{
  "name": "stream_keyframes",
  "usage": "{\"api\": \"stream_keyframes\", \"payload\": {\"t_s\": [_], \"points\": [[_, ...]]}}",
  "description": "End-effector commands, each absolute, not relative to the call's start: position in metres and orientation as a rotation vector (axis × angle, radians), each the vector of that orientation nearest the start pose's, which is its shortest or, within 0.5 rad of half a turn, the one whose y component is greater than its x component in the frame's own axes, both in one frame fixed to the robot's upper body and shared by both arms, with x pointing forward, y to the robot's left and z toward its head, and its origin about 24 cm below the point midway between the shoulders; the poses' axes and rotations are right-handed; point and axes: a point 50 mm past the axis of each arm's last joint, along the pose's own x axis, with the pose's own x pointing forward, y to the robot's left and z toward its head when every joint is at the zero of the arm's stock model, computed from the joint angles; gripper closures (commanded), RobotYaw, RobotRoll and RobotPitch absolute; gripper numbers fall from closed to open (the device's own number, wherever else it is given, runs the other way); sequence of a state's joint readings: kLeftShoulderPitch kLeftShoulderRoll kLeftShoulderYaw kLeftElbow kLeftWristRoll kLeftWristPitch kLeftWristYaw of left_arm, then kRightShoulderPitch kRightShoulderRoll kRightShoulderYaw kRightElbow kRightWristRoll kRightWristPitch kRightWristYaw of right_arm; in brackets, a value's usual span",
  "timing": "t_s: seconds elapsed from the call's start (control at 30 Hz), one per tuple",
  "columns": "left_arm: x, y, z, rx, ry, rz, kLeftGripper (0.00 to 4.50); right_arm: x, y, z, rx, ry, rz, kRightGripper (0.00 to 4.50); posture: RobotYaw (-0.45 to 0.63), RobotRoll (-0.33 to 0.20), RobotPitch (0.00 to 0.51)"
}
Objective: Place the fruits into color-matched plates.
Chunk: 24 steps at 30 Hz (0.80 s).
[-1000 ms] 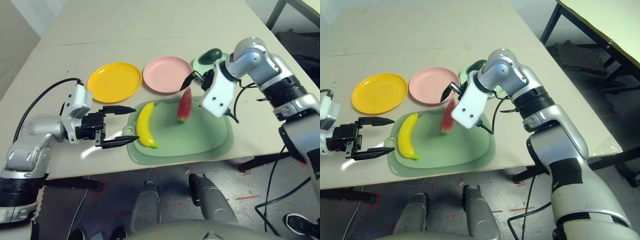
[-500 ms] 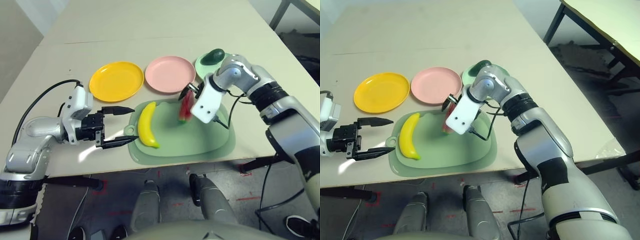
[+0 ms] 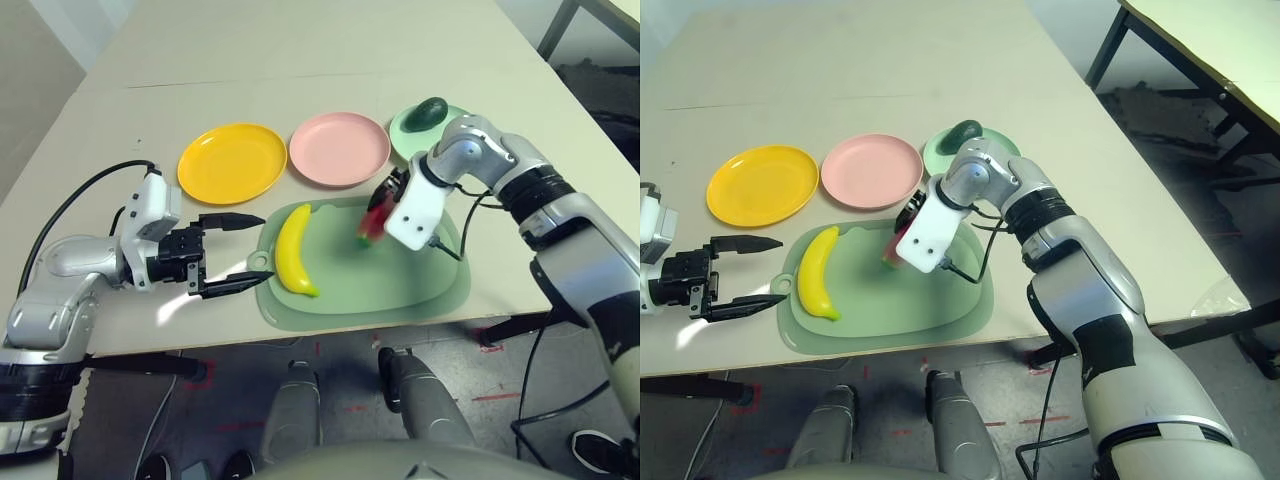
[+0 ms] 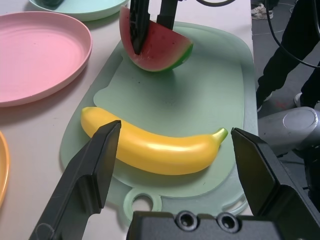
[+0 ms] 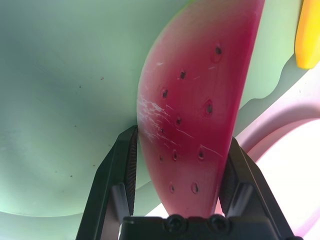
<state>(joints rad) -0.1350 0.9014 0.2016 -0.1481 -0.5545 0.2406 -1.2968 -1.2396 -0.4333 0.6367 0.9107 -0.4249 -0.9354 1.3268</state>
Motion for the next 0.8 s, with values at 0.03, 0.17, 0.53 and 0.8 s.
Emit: {"api": "stream_keyframes", "payload": {"t_s": [0.03, 0.17, 0.53, 0.8], "points": [[0.235, 0.253, 0.172, 0.403, 0.105, -1.203, 0.00, 0.346, -0.083, 0.170, -1.831, -0.078, 1.818, 2.29, -0.01, 0.000, 0.219], [0.235, 0.254, 0.171, 0.407, 0.108, -1.206, 0.00, 0.345, -0.083, 0.173, -1.816, -0.070, 1.821, 2.29, -0.01, 0.000, 0.218], [0.236, 0.255, 0.170, 0.408, 0.109, -1.203, 0.00, 0.340, -0.073, 0.221, -1.683, -0.104, 1.813, 2.29, -0.01, 0.000, 0.212], [0.238, 0.255, 0.172, 0.393, 0.085, -1.190, 0.00, 0.351, -0.069, 0.257, -1.570, -0.120, 1.691, 2.29, -0.01, 0.000, 0.204]]}}
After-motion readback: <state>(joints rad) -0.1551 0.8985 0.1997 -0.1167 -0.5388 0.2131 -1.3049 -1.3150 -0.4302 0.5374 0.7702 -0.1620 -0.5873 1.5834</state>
